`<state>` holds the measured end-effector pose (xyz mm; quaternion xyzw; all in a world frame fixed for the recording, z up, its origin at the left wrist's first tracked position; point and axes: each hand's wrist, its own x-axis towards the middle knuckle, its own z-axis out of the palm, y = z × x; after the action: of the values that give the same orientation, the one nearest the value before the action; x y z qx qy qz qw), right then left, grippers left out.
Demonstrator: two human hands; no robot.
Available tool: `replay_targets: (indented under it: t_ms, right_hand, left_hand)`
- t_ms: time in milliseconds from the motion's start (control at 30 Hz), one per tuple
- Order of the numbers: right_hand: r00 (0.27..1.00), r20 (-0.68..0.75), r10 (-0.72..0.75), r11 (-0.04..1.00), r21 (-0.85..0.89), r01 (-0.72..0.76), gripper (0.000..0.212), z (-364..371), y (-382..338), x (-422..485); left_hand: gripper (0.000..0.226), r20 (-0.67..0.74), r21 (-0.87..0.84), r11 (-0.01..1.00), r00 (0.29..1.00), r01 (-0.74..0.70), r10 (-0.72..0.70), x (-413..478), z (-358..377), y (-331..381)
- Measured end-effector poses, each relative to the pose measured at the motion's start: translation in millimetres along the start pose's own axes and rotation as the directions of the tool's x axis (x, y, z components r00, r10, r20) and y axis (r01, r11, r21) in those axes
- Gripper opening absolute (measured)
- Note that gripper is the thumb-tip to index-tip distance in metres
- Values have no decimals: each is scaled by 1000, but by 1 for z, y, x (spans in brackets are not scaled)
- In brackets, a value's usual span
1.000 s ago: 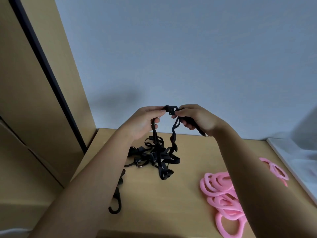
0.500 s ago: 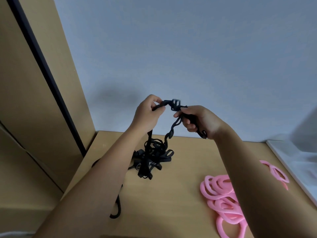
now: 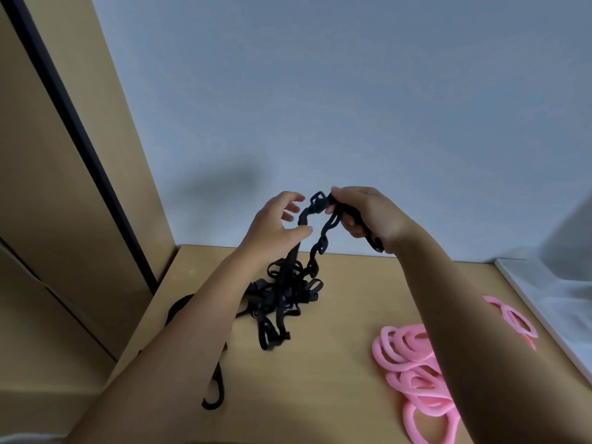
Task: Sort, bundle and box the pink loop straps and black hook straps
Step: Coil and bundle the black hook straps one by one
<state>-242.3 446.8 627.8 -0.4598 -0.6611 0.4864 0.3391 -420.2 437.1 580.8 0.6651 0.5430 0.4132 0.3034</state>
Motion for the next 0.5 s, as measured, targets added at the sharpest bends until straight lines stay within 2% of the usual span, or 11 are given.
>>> replay_targets:
  t_ms: [33, 100, 167, 233, 333, 400, 433, 500]
  right_hand:
    - [999, 35, 0, 1000, -26, 1, 36, 1, -2, 0]
    - [998, 61, -2, 999, -37, 4, 35, 4, -3, 2]
    - [1000, 28, -1, 1000, -1, 1, 35, 6, -2, 4]
    - [1000, 12, 3, 1000, 23, -3, 27, 3, 2, 4]
    - [1000, 13, -5, 1000, -22, 5, 10, -2, 7, 1]
    - [997, -71, -31, 984, -179, 18, 10, -2, 7, 1]
    - [988, -135, -68, 947, -321, 22, 12, -1, 7, 3]
    - [956, -240, -170, 755, -655, -30, 22, 3, 10, 7]
  left_hand:
    - [36, 47, -69, 997, 999, 23, -20, 0, 0, 2]
    - [25, 73, -229, 973, 997, 39, -23, 1, -2, 9]
    - [14, 111, -345, 934, 993, 86, -51, 1, -2, 17]
    - [5, 132, -488, 859, 986, 153, -100, 2, -4, 23]
    - [16, 166, -576, 779, 969, 248, -185, 5, -13, 25]
    - [21, 214, -541, 780, 949, 314, -233, 7, -16, 22]
    - [23, 248, -524, 778, 936, 348, -251, 8, -15, 19]
    - [27, 269, -459, 812, 928, 359, -258, 9, -11, 15]
